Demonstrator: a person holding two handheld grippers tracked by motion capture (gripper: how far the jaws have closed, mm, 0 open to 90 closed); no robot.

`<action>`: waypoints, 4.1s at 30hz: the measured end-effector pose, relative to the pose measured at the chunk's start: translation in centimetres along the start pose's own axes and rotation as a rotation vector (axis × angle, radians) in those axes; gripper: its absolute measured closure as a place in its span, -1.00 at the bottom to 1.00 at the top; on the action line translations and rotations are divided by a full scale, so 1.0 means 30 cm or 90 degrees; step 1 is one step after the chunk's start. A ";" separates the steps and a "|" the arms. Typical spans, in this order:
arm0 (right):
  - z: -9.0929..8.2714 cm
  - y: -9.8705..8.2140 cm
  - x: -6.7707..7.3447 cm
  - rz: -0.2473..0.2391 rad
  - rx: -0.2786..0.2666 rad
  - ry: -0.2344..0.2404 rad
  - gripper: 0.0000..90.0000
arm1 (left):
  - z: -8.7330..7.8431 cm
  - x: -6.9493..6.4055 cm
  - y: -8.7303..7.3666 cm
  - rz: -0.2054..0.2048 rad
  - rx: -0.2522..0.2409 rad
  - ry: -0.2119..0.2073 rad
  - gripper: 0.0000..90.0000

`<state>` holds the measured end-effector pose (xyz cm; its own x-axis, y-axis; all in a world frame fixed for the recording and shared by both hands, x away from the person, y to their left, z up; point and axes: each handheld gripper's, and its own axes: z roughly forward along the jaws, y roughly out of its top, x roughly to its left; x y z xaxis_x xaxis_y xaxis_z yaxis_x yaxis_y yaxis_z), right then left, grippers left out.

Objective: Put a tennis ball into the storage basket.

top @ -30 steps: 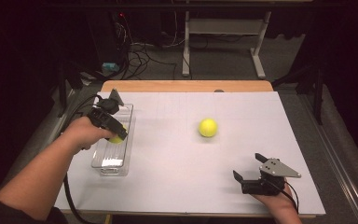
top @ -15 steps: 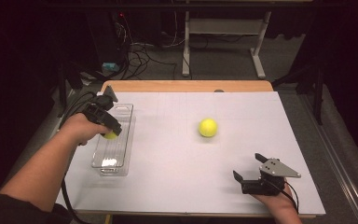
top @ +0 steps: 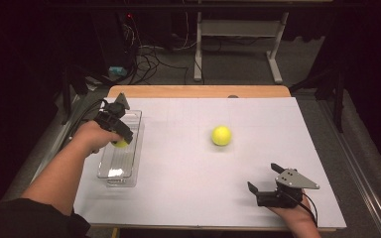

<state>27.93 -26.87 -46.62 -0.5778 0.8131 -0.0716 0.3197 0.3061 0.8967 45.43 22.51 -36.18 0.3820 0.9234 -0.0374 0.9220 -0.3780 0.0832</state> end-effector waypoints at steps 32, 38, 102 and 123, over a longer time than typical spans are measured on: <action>0.000 0.000 0.001 -0.005 -0.001 -0.002 -1.00 | -0.010 -0.153 0.006 0.096 -0.015 -0.029 -0.98; -0.002 0.000 0.004 0.001 -0.002 0.002 -1.00 | -0.004 -0.246 0.016 0.132 -0.011 -0.027 -0.99; 0.479 0.270 -0.021 0.044 0.070 -0.005 -0.94 | 0.054 -0.527 -0.060 0.245 -0.045 -0.089 -0.99; 0.574 0.292 -0.012 0.034 0.162 -0.005 -0.41 | 0.048 -0.512 -0.062 0.246 -0.043 -0.094 -0.99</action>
<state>43.87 -15.95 -46.25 -0.5492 0.8351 -0.0321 0.5289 0.3771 0.7603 37.94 8.93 -37.20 0.7081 0.6935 -0.1326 0.7052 -0.6849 0.1833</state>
